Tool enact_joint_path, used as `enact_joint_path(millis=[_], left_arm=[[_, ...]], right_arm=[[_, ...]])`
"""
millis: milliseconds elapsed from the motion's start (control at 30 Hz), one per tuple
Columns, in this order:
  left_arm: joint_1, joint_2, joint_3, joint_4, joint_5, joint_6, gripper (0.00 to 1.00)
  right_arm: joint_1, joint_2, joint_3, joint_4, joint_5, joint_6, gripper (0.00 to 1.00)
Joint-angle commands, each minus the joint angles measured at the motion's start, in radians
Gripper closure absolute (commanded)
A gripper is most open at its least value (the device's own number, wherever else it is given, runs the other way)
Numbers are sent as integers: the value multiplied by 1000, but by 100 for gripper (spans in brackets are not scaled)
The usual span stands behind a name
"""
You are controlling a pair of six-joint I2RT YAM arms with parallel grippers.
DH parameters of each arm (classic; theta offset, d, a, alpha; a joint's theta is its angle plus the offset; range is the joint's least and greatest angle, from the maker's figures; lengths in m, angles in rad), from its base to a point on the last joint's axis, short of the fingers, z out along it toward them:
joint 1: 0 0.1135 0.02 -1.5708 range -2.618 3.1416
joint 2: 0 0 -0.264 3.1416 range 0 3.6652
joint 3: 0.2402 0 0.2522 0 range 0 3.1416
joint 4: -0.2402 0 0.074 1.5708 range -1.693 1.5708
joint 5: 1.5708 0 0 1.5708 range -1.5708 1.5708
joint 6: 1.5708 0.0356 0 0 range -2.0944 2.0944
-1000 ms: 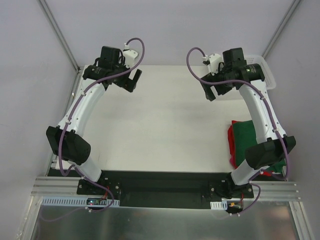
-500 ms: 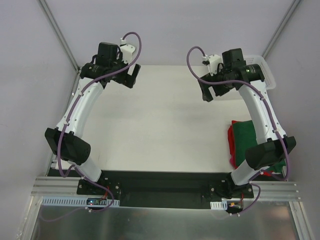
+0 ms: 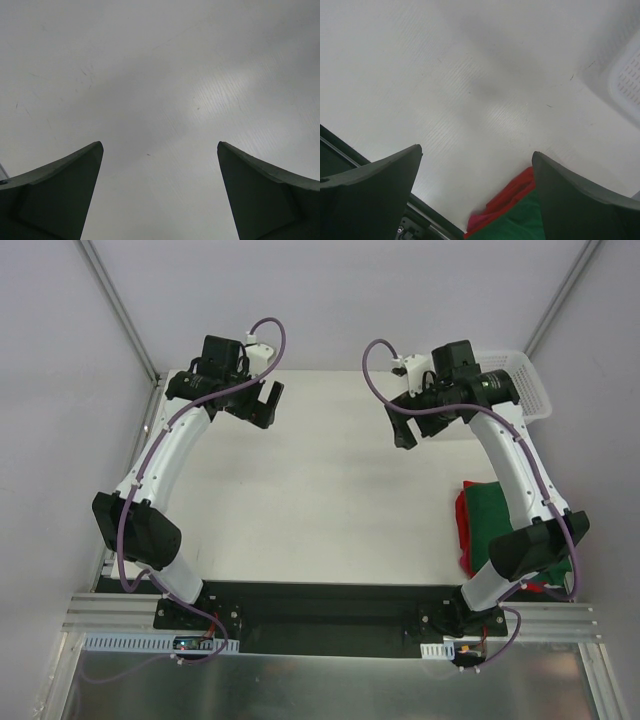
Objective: Fold and stack the t-shirts
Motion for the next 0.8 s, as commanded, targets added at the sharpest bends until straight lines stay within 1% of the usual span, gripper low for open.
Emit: enact_joint_path(millis=[0, 433, 767], left_arm=[[0, -30, 23, -3, 23, -11, 1], [0, -13, 23, -8, 37, 18, 1], [0, -2, 39, -14, 38, 27, 1]], right_arm=[[23, -5, 7, -3, -11, 12, 4], [30, 15, 2, 2, 6, -2, 4], [30, -4, -29, 3, 7, -8, 4]])
